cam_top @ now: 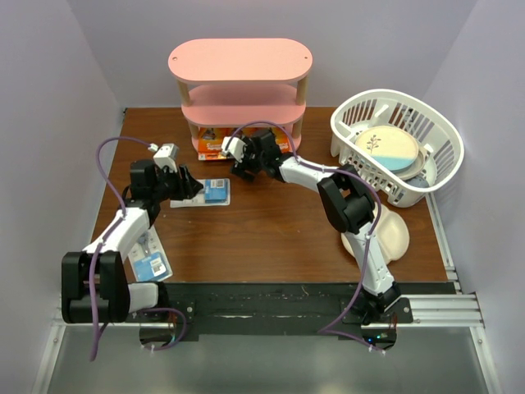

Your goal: Place and organize the shaving razors onto the shelf

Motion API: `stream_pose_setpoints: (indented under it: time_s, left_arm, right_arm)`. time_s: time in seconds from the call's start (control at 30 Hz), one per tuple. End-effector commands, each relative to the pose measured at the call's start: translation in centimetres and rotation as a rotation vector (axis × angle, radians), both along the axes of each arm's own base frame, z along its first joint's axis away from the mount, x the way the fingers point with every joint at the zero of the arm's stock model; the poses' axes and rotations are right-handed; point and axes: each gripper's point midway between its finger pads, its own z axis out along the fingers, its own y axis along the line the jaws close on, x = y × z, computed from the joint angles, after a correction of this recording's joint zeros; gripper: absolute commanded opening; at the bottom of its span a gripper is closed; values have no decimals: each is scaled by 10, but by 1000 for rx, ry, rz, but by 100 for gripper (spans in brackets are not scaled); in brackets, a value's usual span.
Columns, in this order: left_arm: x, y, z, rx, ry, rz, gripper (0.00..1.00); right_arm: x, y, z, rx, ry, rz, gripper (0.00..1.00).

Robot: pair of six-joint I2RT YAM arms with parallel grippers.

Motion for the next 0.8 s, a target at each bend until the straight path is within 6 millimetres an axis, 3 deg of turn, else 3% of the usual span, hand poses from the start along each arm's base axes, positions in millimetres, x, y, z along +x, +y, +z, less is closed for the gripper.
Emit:
stream_pose_setpoints:
  time_s: [0.0, 0.33, 0.6, 0.77]
  left_arm:
    - [9, -1, 7, -11, -41, -11, 52]
    - [17, -2, 12, -27, -64, -11, 52]
    - [14, -2, 6, -27, -37, -11, 52]
    - [12, -1, 4, -22, -27, -9, 52]
  right_arm:
    - [10, 6, 68, 69, -124, 4, 83]
    - [24, 4, 78, 64, -215, -33, 90]
    - [45, 6, 33, -4, -137, -92, 94]
    - [41, 10, 19, -22, -62, -70, 90]
